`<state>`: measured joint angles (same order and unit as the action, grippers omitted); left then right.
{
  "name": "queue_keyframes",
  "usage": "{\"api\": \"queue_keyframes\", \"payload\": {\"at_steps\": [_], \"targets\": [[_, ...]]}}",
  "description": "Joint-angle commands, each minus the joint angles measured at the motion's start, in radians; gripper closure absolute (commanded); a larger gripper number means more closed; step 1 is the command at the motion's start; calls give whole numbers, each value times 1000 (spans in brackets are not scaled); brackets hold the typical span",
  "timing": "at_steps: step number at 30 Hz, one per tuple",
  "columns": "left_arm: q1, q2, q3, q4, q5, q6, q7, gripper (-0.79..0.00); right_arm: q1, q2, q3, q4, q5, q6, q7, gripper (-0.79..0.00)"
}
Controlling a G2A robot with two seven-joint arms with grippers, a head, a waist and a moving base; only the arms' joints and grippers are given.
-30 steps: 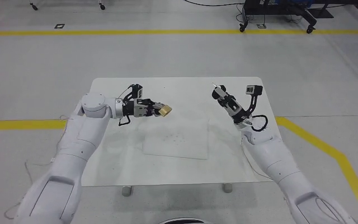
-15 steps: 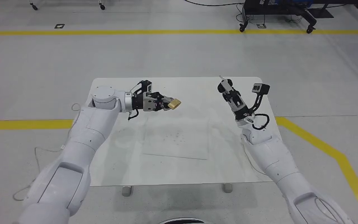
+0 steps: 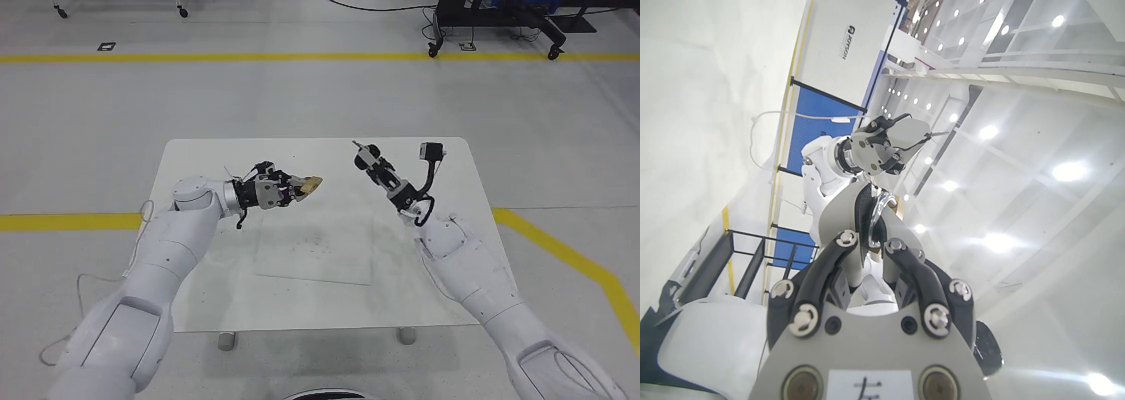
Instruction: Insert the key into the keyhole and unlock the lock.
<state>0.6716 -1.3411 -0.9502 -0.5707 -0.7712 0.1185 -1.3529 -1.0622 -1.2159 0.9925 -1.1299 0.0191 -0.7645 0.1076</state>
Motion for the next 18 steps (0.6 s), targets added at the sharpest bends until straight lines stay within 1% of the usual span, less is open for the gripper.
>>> {"api": "queue_keyframes", "payload": {"at_steps": [1,5,9,11,15,18], "targets": [[-9,-9,8,25,-3,-26,-3,0,-3,-1,-2,-19,-40,5,6,0],[-26,-21,22,58,11,-61,-17,0,-4,-9,-21,-60,-109,35,8,0],[-39,-26,17,79,9,-104,-17,0,-1,-17,-32,-77,-139,62,5,0],[-47,-24,4,91,15,-181,14,0,-8,-22,-37,-85,-110,74,9,0],[-49,-23,-17,99,-1,-253,31,0,-17,-31,-45,-93,-20,66,32,0],[-46,-23,-29,103,-9,-280,38,0,-22,-35,-50,-91,27,65,74,0]]}}
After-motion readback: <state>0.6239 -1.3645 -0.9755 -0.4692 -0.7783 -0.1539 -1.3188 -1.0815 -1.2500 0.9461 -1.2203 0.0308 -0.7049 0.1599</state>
